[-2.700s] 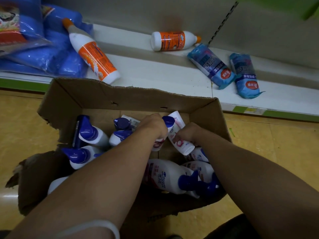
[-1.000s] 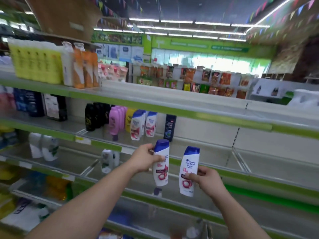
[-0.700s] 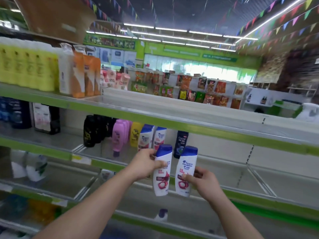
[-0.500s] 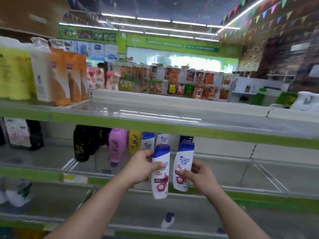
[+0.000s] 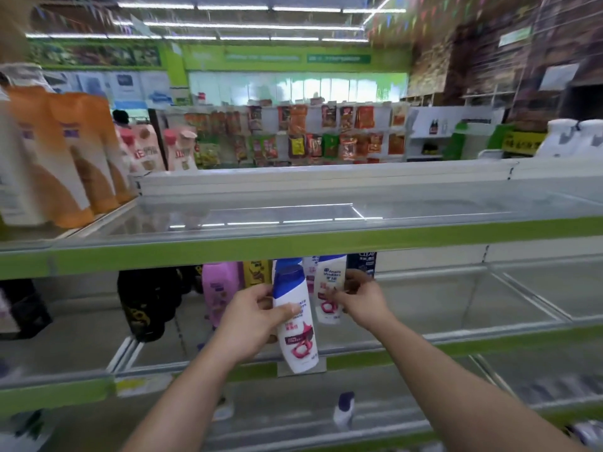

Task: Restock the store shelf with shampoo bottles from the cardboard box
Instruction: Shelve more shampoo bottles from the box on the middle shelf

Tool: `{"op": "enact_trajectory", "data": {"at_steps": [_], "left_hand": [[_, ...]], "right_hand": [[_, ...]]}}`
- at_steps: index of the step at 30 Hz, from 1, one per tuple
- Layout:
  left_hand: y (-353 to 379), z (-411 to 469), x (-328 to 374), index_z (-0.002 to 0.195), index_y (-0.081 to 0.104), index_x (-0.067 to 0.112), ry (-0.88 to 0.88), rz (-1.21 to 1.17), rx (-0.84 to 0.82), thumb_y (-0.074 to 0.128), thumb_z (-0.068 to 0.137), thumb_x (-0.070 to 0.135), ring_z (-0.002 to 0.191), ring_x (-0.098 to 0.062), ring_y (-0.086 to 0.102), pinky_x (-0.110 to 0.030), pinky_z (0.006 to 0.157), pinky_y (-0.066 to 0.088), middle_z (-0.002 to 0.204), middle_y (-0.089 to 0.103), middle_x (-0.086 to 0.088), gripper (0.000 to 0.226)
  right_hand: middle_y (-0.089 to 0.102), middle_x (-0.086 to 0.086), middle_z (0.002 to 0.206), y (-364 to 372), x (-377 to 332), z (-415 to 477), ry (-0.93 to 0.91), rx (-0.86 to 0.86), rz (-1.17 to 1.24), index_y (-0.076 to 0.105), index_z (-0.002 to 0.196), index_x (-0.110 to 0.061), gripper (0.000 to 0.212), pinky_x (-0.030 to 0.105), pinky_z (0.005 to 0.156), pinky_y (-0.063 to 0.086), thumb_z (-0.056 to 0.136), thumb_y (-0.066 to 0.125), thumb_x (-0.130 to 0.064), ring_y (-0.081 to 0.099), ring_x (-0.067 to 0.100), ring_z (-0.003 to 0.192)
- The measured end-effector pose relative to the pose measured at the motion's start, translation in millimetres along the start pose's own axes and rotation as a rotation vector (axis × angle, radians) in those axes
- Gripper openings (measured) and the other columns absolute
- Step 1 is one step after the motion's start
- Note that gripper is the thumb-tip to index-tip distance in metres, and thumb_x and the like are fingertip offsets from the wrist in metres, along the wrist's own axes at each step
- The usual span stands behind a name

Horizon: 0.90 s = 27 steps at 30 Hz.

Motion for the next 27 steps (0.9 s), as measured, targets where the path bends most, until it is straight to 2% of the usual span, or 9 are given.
{"op": "enact_trajectory", "data": {"at_steps": [4, 8, 15, 17, 18, 19, 21, 24, 27], "left_hand": [[-4, 3, -3, 0.109, 0.067, 0.015, -0.008, -0.026, 0.03, 0.076, 0.084, 0.014, 0.081, -0.016, 0.075, -0.038, 0.069, 0.062, 0.093, 0.078, 0.001, 0.027], [-5, 6, -5, 0.107, 0.066, 0.014, -0.016, -0.048, 0.05, 0.075, 0.084, 0.01, 0.078, -0.015, 0.075, -0.029, 0.059, 0.06, 0.093, 0.077, -0.002, 0.025], [-6, 16, -10, 0.104, 0.065, 0.011, -0.036, -0.073, 0.082, 0.075, 0.083, 0.008, 0.079, -0.017, 0.075, -0.032, 0.061, 0.06, 0.091, 0.078, -0.001, 0.024], [-6, 20, -12, 0.104, 0.065, 0.011, -0.041, -0.075, 0.092, 0.076, 0.082, 0.009, 0.08, -0.019, 0.075, -0.037, 0.064, 0.061, 0.09, 0.078, 0.0, 0.025], [-6, 21, -12, 0.104, 0.065, 0.01, -0.041, -0.073, 0.095, 0.077, 0.082, 0.009, 0.08, -0.019, 0.075, -0.039, 0.066, 0.061, 0.09, 0.078, 0.0, 0.025], [-5, 23, -12, 0.104, 0.065, 0.01, -0.04, -0.074, 0.094, 0.077, 0.082, 0.009, 0.08, -0.019, 0.075, -0.04, 0.067, 0.061, 0.09, 0.078, 0.001, 0.024], [-3, 25, -11, 0.104, 0.065, 0.01, -0.037, -0.084, 0.091, 0.077, 0.083, 0.01, 0.08, -0.018, 0.075, -0.039, 0.068, 0.061, 0.09, 0.078, 0.001, 0.024], [0, 27, -8, 0.101, 0.066, 0.014, -0.02, -0.085, 0.09, 0.077, 0.083, 0.011, 0.081, -0.016, 0.075, -0.043, 0.072, 0.062, 0.089, 0.078, 0.002, 0.021], [5, 30, -3, 0.101, 0.064, 0.017, 0.002, -0.085, 0.076, 0.076, 0.084, 0.012, 0.079, -0.013, 0.075, -0.038, 0.07, 0.062, 0.086, 0.078, 0.005, 0.022]], "right_hand": [[0.074, 0.0, 0.095, 7, 5, 15, 0.011, -0.002, 0.013, 0.067, 0.101, -0.025, 0.026, 0.04, 0.079, 0.062, 0.081, 0.081, -0.015, 0.073, 0.018, 0.091], [0.073, -0.007, 0.094, 13, 9, 23, 0.006, -0.003, 0.008, 0.062, 0.093, -0.031, 0.022, 0.04, 0.086, 0.06, 0.084, 0.078, -0.017, 0.071, 0.012, 0.089], [0.07, -0.007, 0.096, 23, 10, 29, -0.055, 0.023, -0.047, 0.064, 0.114, -0.021, 0.029, 0.038, 0.088, 0.059, 0.088, 0.074, -0.011, 0.07, 0.015, 0.093], [0.068, -0.007, 0.097, 25, 11, 31, -0.061, 0.043, -0.026, 0.06, 0.117, -0.021, 0.033, 0.023, 0.077, 0.06, 0.088, 0.074, -0.011, 0.068, 0.006, 0.085], [0.067, -0.007, 0.097, 25, 11, 31, -0.058, 0.052, -0.021, 0.059, 0.117, -0.02, 0.034, 0.012, 0.066, 0.055, 0.088, 0.074, -0.011, 0.064, 0.0, 0.081], [0.065, -0.007, 0.096, 26, 11, 32, -0.057, 0.062, -0.016, 0.058, 0.118, -0.019, 0.034, 0.007, 0.059, 0.051, 0.089, 0.074, -0.011, 0.061, -0.004, 0.078], [0.063, -0.008, 0.094, 27, 11, 32, -0.05, 0.061, -0.012, 0.057, 0.117, -0.017, 0.033, 0.007, 0.055, 0.049, 0.089, 0.073, -0.01, 0.06, -0.006, 0.074], [0.063, -0.009, 0.093, 29, 10, 34, -0.051, 0.043, -0.014, 0.057, 0.119, -0.014, 0.033, 0.012, 0.06, 0.052, 0.09, 0.072, -0.009, 0.066, -0.003, 0.076], [0.063, -0.009, 0.094, 28, 7, 33, -0.032, 0.012, 0.029, 0.056, 0.118, -0.016, 0.035, 0.009, 0.051, 0.048, 0.088, 0.073, -0.008, 0.065, -0.008, 0.063]]}}
Point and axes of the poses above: each hand's wrist, its own z-axis towards the middle knuckle, its own y-axis out of the palm, x = y × z, the point moved 4 cm from there along z, towards the middle knuckle
